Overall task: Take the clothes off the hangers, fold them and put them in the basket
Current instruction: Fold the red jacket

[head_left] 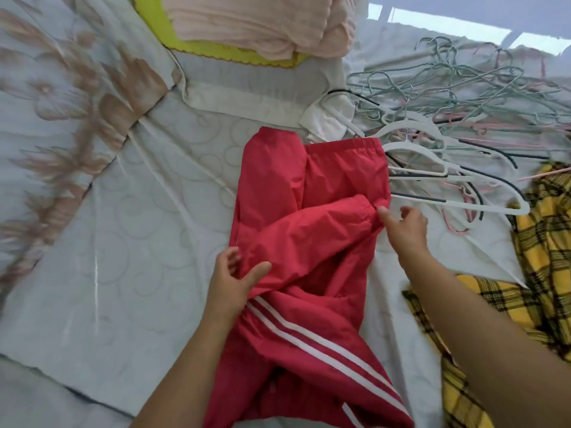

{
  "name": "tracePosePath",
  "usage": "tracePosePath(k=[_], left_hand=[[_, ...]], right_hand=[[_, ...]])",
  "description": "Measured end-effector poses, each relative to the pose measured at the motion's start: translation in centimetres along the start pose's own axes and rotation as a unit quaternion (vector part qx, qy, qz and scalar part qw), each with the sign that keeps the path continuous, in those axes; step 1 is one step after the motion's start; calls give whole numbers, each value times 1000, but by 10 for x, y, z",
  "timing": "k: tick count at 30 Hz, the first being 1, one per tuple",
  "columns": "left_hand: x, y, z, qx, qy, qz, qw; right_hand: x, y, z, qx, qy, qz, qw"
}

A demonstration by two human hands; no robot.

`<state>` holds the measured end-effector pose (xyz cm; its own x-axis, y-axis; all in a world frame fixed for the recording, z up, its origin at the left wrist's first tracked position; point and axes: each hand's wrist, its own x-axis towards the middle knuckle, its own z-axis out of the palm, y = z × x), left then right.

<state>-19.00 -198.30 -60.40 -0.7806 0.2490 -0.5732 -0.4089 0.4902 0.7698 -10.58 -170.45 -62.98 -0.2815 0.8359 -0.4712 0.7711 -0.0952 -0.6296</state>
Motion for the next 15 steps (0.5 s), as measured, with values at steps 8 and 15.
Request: tracePosePath(k=[8,15], left_hand=[[-19,36,-20,-276,14,54,960],[-27,-52,-100,-482,49,-116,867]], right_hand=[[3,-49,18,92,42,-73,992],[-44,-89,99,-171,-104,-292,935]])
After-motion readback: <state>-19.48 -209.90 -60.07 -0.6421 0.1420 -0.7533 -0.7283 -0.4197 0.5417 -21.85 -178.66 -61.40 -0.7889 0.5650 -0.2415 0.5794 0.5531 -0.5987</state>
